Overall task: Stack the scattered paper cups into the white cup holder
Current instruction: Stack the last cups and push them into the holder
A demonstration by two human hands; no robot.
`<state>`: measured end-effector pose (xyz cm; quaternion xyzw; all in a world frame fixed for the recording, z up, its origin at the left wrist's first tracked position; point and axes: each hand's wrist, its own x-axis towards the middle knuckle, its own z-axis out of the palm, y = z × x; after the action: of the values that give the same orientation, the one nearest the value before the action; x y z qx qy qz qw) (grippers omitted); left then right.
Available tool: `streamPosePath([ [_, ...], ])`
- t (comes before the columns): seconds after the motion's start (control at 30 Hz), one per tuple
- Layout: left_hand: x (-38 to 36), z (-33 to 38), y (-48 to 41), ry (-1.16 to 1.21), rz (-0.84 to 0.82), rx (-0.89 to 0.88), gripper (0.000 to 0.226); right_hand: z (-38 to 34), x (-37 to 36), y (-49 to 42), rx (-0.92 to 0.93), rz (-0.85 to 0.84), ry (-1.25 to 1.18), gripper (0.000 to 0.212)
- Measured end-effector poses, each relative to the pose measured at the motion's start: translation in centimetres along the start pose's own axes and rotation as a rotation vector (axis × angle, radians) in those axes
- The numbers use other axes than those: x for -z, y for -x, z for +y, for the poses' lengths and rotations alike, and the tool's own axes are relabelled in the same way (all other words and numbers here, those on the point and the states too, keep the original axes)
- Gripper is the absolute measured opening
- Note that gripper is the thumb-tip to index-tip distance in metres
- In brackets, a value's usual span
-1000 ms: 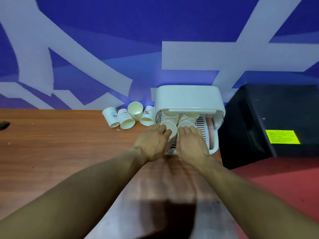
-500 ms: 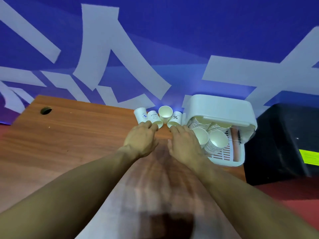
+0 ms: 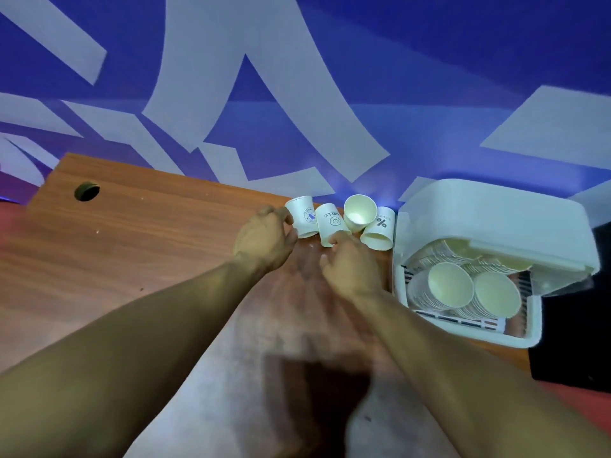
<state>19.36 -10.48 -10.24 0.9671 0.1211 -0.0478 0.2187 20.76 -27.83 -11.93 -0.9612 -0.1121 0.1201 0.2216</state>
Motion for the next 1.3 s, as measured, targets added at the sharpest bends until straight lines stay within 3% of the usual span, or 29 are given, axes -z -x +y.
streamPosePath([
  [0.27, -3.8, -1.3, -5.8, 0.265, -0.011, 0.173, 0.036, -0.1, -3.0, -4.6, -0.318, -0.045, -0.29, 0.05],
  [0.5, -6.3, -1.5, -8.2, 0.213, -0.055, 0.09, 0.047, 0.0, -4.8, -5.6, -0.498, 0.018, -0.531, 0.047],
  [0.73, -6.8, -1.4, -7.3, 0.219, -0.125, 0.157, 0.041, 0.0, -4.9, -5.7, -0.482, 0.086, -0.455, 0.034],
  [1.03, -2.4, -1.0, -2.6, 0.079, -0.148, -0.004, 0.013, -1.3, -1.2, -1.2, -0.279, 0.192, -0.222, 0.02],
  [1.3, 2.9, 3.0, 3.4, -0.005, -0.023, -0.189, 0.011, -1.8, 3.4, 5.6, -0.103, 0.357, -0.177, 0.063],
])
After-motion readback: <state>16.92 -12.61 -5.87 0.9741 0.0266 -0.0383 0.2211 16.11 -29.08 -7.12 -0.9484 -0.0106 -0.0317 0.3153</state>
